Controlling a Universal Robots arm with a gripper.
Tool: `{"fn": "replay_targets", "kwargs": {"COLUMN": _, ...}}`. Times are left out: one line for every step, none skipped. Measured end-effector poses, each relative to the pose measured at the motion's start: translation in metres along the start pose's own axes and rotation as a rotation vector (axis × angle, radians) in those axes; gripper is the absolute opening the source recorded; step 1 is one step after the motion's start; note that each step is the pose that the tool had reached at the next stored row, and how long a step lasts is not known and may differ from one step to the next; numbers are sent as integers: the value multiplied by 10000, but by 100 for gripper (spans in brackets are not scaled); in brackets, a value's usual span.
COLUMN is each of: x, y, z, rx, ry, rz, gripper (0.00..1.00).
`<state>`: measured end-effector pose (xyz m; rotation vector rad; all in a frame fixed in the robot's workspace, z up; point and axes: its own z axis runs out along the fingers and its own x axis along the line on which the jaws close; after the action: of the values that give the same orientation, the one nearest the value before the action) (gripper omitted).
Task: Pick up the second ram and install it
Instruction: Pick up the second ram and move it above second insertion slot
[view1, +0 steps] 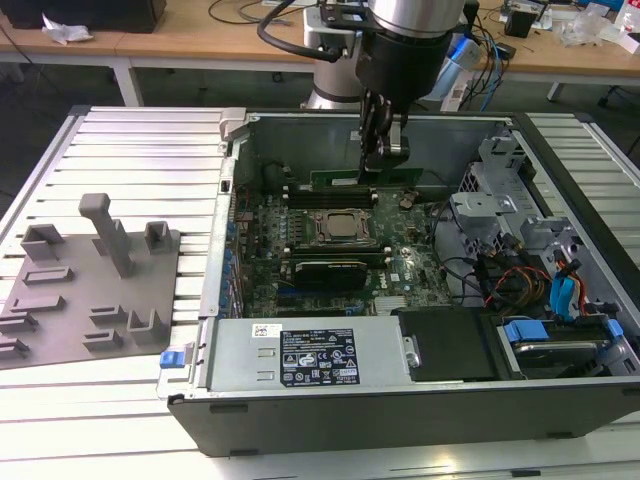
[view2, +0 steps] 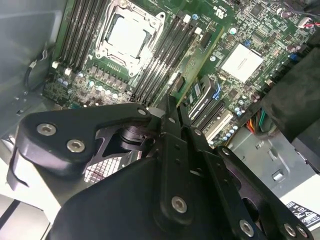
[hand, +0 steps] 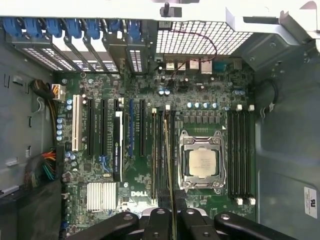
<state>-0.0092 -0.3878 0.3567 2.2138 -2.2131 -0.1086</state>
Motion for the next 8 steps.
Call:
{"fn": "replay_targets", "kwargs": {"x": 0, "y": -3, "z": 6, "rx": 0, "ry": 1, "rz": -1, "gripper": 14}}
{"fn": "replay_targets", "kwargs": {"x": 1, "y": -7, "z": 16, "rx": 0, "ry": 1, "rz": 0, "gripper": 14}}
{"fn": "replay_targets", "kwargs": {"x": 2, "y": -14, "z": 33, "rx": 0, "ry": 0, "rz": -1, "gripper": 14}}
{"fn": "replay_targets", "kwargs": {"x": 2, "y": -18, "z": 44, "rx": 0, "ry": 0, "rz": -1, "gripper": 14}}
{"fn": "replay_targets", "kwargs": {"x": 3, "y": -23, "z": 58, "rx": 0, "ry": 1, "rz": -1, "gripper": 14}}
{"fn": "replay_targets", "kwargs": {"x": 3, "y": -27, "z": 69, "rx": 0, "ry": 0, "rz": -1, "gripper": 14}}
{"fn": "replay_targets", "kwargs": {"x": 4, "y": -31, "z": 80, "rx": 0, "ry": 1, "rz": -1, "gripper": 14}}
{"fn": "replay_targets", "kwargs": {"x": 4, "y": -35, "z": 94, "rx": 0, "ry": 0, "rz": 0, "gripper": 14}}
